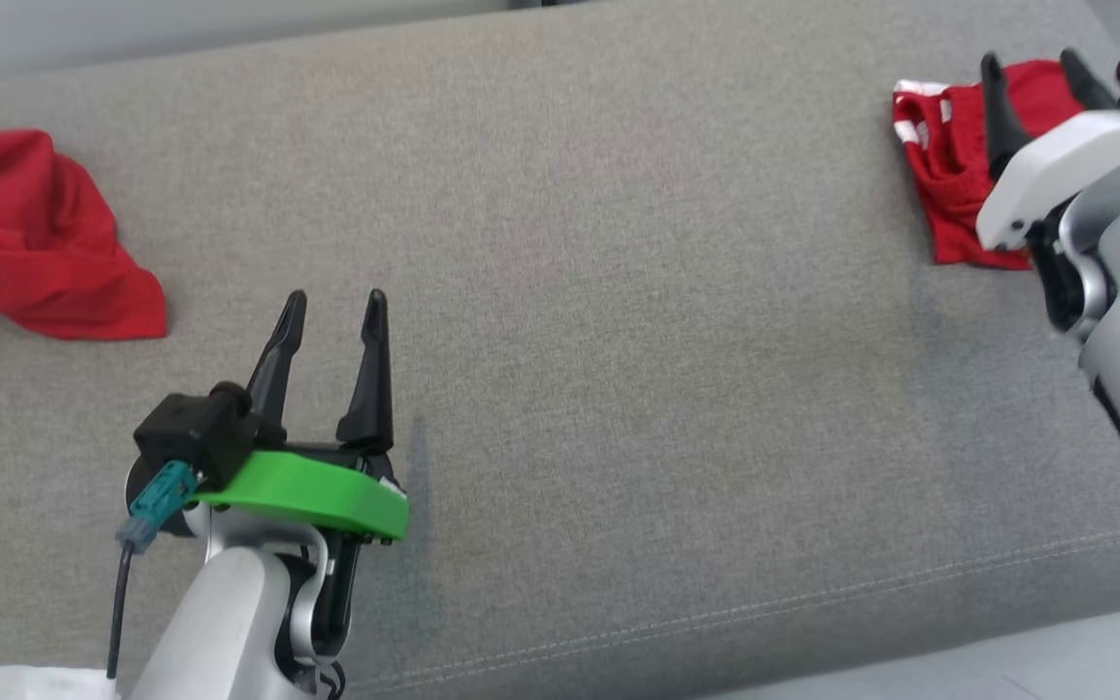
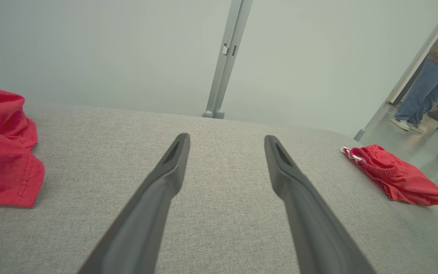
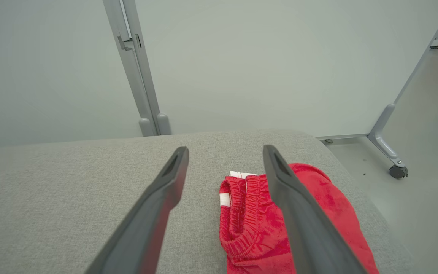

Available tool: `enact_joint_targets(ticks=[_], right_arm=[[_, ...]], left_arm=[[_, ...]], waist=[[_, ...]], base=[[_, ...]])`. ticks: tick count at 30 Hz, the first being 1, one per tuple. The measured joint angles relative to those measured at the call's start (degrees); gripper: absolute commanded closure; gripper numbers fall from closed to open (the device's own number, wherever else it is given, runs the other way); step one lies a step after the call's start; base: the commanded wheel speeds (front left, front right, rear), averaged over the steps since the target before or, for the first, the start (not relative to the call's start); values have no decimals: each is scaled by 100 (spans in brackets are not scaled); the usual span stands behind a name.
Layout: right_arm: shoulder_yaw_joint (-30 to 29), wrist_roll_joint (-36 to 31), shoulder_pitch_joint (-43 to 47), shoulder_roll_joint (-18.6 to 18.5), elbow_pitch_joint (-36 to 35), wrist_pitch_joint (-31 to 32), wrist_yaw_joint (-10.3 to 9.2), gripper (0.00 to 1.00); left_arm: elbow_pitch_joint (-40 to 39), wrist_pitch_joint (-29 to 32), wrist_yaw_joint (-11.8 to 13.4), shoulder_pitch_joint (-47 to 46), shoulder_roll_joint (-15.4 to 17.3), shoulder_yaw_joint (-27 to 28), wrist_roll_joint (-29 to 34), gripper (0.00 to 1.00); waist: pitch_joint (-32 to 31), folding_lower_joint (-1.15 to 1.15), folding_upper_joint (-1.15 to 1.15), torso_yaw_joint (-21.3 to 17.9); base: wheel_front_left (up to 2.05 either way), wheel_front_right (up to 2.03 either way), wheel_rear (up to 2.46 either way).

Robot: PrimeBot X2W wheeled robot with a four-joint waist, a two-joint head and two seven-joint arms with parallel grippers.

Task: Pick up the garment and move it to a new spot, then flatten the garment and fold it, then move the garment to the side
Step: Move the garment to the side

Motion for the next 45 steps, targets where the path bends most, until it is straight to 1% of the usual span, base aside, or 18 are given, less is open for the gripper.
enact_joint_targets(ticks=[4,10,12,14,16,18,25,31,32,38,45], right_arm=[[71,-60,392,94,-176,0,8,0],[-34,-192,817,349,-904,0,-40,0],[-130,-222,1013,391,-1084,0,-87,0],[-225,-304,1357,415,-1319,0,-182,0],[-343,-326,1557,415,-1488,0,-194,0],[-435,-382,1714,403,-1673,0,-279,0],[-622,-750,2405,386,-2337,-7,-375,0],[-777,-857,3067,597,-2800,-7,-394,0],[-810,-883,3156,632,-2880,-7,-424,0],[-1009,-1117,3623,725,-3257,-8,-431,0],[-1183,-1397,4070,786,-3562,-8,-432,0]], left_arm=[[137,-33,4,204,-26,178,-91,0],[277,-69,37,564,-21,455,-122,0],[297,-70,57,672,-16,542,-111,0],[336,-101,83,838,29,633,18,0],[338,-102,88,944,41,717,82,0],[342,-103,89,1034,57,772,155,0],[331,-104,105,1322,55,972,276,0],[207,-119,107,1594,49,1192,389,0],[180,-119,107,1607,46,1213,422,0],[70,-119,107,1794,13,1326,494,0],[3,-119,109,1870,-25,1313,542,0]], waist=[[-290,0,0,-10],[-676,0,0,9],[-786,0,0,19],[-928,0,0,34],[-1006,-1,0,46],[-1072,0,0,60],[-1250,0,0,129],[-1329,0,0,163],[-1336,-1,0,164],[-1372,0,0,146],[-1392,-1,0,109]], base=[[0,0,0],[0,0,0],[0,0,0],[0,0,0],[0,0,0],[0,0,0],[0,0,0],[0,0,0],[0,0,0],[0,0,0],[0,0,0]])
